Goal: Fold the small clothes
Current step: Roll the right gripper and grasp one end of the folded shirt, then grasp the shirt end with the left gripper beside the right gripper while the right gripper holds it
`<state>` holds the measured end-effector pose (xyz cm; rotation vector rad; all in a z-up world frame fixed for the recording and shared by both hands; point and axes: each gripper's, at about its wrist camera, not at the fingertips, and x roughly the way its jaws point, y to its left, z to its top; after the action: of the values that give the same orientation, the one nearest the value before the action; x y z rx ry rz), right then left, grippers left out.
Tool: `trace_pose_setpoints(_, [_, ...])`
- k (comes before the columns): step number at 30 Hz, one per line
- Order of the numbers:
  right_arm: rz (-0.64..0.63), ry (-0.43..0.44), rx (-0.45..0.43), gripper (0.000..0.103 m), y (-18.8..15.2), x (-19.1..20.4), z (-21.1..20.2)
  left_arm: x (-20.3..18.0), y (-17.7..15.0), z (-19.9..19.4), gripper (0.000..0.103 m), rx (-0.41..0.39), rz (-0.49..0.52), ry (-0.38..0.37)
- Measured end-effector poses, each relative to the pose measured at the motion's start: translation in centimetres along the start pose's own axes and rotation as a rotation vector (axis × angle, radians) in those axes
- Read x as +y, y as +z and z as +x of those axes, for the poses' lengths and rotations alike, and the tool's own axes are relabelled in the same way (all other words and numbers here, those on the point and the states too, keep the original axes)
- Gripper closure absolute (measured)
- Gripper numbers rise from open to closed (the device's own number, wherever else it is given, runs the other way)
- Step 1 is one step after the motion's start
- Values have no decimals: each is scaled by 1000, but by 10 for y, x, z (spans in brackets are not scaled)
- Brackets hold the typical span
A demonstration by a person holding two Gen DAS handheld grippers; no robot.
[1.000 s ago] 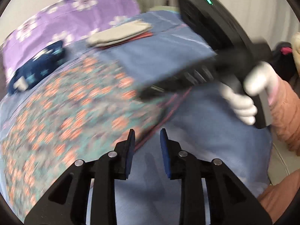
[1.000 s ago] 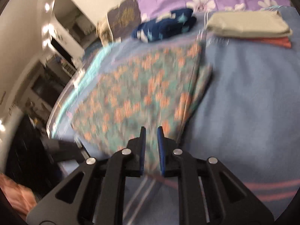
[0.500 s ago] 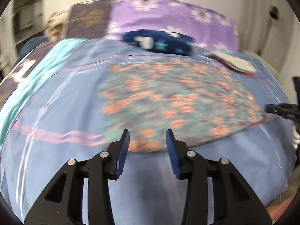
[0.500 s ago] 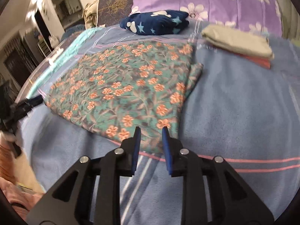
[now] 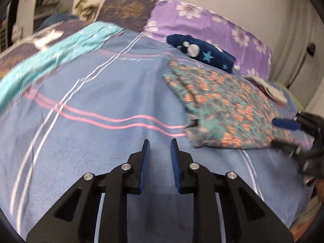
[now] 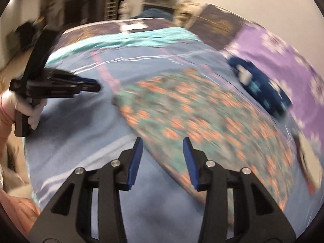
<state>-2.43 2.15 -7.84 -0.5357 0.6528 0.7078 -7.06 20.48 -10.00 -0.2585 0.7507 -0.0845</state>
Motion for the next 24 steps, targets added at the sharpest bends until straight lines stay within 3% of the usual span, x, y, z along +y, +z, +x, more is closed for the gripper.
trace_pose_setpoints(5, [-280, -102, 27, 61, 29, 68, 54, 30, -10, 14, 81, 4, -140, -65])
trace_pose_setpoints(9, [-396, -220, 49, 60, 35, 90, 84, 40, -14, 19, 81, 7, -189, -115])
trace_pose_setpoints(14, [-534, -351, -22, 58, 34, 111, 102, 48, -16, 22, 81, 3, -230, -169])
trace_pose_setpoints(15, [-538, -368, -28, 61, 35, 114, 105, 50, -16, 22, 81, 2, -240, -180])
trace_pose_setpoints(17, [-526, -382, -23, 78, 38, 113, 111, 52, -18, 22, 81, 1, -251, -193])
trace_pose_setpoints(18, [-521, -384, -20, 93, 37, 113, 113, 52, -18, 22, 81, 1, -251, -195])
trace_pose_setpoints(21, [-525, -384, -82, 96, 35, 116, 106, 52, -14, 22, 81, 13, -253, -203])
trace_pose_setpoints(24, [-532, -356, -117, 96, 33, 119, 94, 48, 6, 22, 81, 12, -226, -268])
